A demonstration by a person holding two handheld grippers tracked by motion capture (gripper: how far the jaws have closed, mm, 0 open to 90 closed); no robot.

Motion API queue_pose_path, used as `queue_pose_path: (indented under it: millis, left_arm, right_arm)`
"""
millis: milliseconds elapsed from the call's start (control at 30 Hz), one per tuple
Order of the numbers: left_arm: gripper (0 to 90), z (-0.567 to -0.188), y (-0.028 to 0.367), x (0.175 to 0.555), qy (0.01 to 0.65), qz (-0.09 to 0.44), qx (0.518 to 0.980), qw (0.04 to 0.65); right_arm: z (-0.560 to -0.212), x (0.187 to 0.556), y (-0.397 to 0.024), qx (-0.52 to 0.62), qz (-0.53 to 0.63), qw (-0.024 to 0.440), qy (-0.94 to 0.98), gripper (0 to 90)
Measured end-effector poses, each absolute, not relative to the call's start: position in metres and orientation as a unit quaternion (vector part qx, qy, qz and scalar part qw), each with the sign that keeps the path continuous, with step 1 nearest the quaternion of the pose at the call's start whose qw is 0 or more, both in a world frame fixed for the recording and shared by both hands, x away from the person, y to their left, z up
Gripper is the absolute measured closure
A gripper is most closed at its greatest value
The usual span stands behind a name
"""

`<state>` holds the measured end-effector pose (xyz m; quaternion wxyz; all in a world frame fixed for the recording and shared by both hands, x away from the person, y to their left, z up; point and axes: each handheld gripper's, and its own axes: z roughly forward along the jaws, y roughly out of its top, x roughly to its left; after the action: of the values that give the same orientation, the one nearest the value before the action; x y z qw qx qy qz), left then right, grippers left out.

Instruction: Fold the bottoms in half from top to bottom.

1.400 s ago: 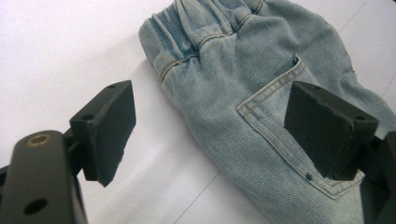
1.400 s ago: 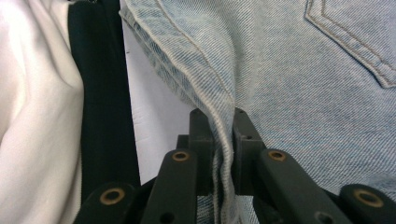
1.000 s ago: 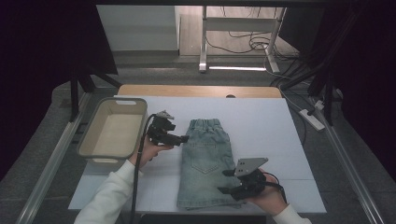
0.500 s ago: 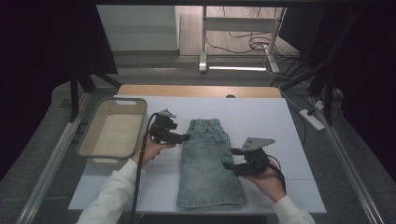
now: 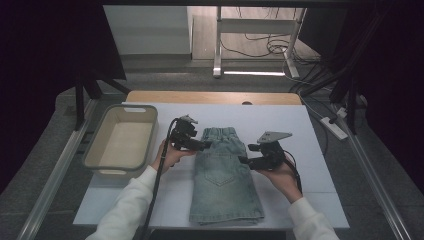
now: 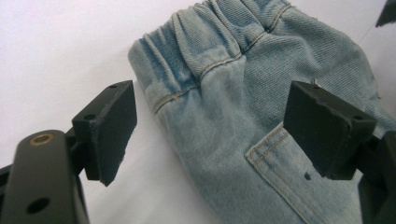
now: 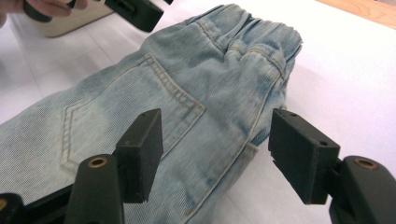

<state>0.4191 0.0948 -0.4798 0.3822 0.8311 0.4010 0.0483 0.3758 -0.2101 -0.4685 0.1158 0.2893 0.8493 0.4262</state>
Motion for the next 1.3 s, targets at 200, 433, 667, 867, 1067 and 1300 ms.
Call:
queue_pose_path:
  millis: [200,433,667,867,1067,1300]
  left_arm:
    - [18.7,-0.479,0.096,0.421,0.403,0.049,0.829,0.386]
    - [18.7,-0.48,0.097,0.43,0.407,0.051,0.825,0.388]
    - [18.9,-0.478,0.096,0.436,0.41,0.054,0.822,0.392]
    - [19.5,-0.479,0.092,0.443,0.414,0.052,0.817,0.397]
    - [19.5,-0.482,0.086,0.45,0.412,0.051,0.82,0.393]
    - [19.4,-0.489,0.084,0.459,0.417,0.042,0.821,0.387]
  right_arm:
    - [-0.466,0.385,-0.205,0.292,0.431,0.119,0.845,35.2]
    - [-0.463,0.395,-0.2,0.291,0.435,0.124,0.843,35.1]
    - [-0.46,0.408,-0.198,0.301,0.437,0.135,0.837,35.1]
    - [-0.459,0.419,-0.199,0.311,0.441,0.14,0.83,35.1]
    - [-0.458,0.429,-0.198,0.317,0.445,0.136,0.826,35.1]
    - [-0.464,0.441,-0.191,0.317,0.438,0.135,0.83,35.1]
